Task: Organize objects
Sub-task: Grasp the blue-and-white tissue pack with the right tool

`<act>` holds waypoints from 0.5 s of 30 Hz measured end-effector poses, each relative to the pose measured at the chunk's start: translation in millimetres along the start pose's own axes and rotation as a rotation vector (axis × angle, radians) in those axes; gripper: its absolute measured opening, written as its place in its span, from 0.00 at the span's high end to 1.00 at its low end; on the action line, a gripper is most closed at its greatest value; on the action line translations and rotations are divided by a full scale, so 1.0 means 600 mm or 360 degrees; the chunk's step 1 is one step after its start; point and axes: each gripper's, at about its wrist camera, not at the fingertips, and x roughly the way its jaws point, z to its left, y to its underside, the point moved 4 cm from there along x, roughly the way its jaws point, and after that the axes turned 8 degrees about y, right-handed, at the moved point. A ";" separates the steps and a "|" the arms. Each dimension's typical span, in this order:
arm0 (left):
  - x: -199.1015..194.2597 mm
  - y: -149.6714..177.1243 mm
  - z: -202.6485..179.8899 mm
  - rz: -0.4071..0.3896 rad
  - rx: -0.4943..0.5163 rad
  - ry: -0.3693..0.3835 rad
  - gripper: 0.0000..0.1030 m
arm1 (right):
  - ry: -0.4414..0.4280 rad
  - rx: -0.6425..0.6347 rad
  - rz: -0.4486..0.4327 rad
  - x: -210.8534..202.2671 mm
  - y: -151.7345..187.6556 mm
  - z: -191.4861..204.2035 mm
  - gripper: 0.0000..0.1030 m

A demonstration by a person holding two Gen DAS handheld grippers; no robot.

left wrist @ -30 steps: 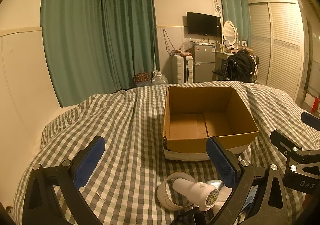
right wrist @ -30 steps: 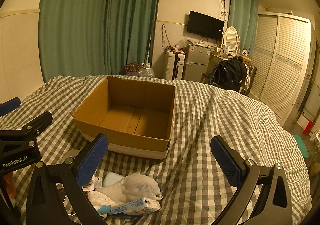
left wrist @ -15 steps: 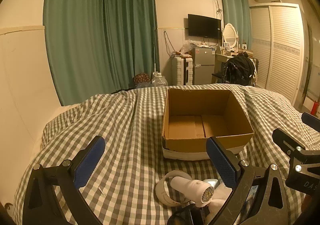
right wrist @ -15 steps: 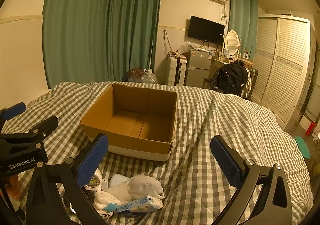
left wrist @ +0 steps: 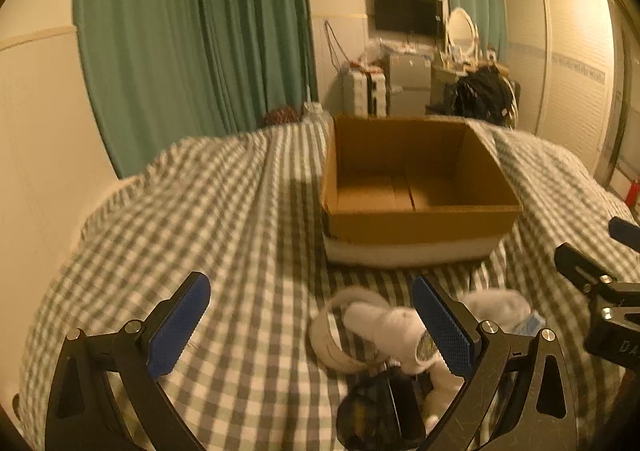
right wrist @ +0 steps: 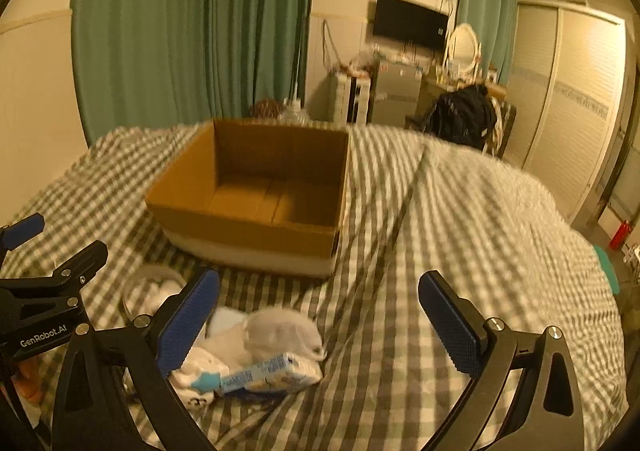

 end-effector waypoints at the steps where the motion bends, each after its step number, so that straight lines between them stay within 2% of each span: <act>1: 0.006 0.007 -0.003 0.0025 0.0004 0.0015 0.00 | -0.0001 -0.0009 0.0036 0.009 0.007 0.001 0.04; 7: 0.032 0.039 -0.025 0.0131 0.0087 0.0057 0.00 | -0.0027 -0.0044 0.0263 0.057 0.052 0.009 0.09; 10: 0.039 0.049 -0.026 0.0168 0.0111 0.0047 0.00 | -0.0056 -0.0073 0.0334 0.068 0.068 0.012 0.14; 15: 0.045 0.063 -0.028 0.0197 0.0118 0.0060 0.00 | -0.0110 -0.0131 0.0428 0.078 0.097 0.030 0.15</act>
